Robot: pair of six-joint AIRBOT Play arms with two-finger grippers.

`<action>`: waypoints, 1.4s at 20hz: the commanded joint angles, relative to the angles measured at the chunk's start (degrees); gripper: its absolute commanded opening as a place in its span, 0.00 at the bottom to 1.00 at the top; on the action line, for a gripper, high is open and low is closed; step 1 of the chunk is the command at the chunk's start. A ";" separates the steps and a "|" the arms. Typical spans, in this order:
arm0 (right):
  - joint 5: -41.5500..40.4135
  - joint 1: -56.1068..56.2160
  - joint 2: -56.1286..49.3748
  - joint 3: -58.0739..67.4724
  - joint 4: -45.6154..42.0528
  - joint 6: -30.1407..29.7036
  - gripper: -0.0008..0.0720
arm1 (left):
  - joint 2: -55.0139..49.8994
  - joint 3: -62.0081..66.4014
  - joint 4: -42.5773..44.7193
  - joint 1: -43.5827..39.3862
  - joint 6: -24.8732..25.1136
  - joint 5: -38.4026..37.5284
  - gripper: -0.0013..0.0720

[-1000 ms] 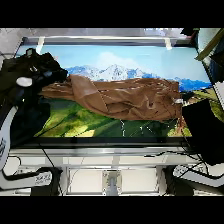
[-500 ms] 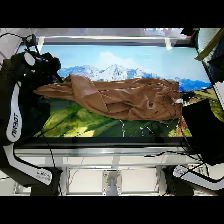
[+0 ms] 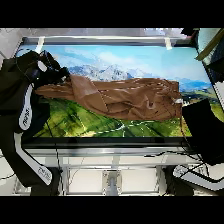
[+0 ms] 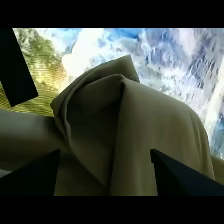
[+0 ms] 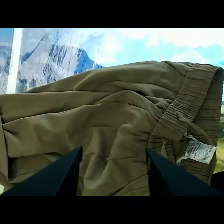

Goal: Fold the clothes and pants, and hang the long-sleeved shirts on hangers.

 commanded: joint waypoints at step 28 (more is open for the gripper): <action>3.21 -1.79 1.97 -0.24 -16.81 -1.90 0.61 | 15.17 0.17 -9.05 5.81 8.24 -1.90 0.03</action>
